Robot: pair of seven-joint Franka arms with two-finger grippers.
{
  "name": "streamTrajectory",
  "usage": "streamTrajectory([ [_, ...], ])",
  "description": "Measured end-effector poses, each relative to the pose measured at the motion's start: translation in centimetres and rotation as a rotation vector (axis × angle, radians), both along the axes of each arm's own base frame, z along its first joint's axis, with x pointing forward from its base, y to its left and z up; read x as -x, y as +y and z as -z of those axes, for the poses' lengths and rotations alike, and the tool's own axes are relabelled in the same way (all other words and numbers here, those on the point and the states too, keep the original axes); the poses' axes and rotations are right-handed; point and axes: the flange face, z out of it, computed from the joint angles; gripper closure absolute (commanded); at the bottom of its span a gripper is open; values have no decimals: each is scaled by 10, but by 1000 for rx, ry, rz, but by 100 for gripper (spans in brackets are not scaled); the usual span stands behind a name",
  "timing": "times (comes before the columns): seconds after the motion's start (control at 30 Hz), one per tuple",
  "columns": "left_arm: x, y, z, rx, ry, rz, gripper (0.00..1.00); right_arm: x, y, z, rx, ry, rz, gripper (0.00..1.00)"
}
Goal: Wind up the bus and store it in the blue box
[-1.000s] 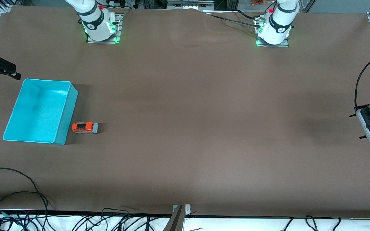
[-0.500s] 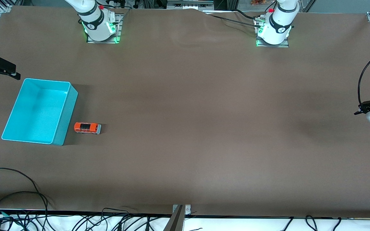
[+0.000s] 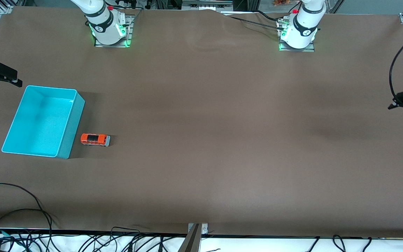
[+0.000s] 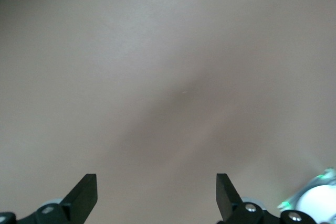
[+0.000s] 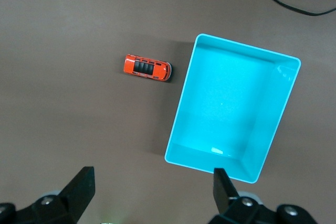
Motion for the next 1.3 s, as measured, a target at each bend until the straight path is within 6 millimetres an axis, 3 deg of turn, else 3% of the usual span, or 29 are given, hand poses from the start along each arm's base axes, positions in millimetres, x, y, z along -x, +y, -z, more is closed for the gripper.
streamTrajectory([
  [0.2,14,-54,-33,-39,11,-139,0,0,1,0,0,-1,-1,0],
  [0.37,18,-84,-41,-84,11,-216,0,-1,1,2,-13,1,0,0],
  [0.73,25,-74,-50,-68,-66,-337,0,-9,2,15,-17,13,1,0],
  [1.03,70,-69,-58,-22,-56,-561,0,-14,6,23,-21,26,-4,0],
  [1.3,92,-97,-60,-77,-65,-640,0,-19,25,38,-19,42,26,0],
])
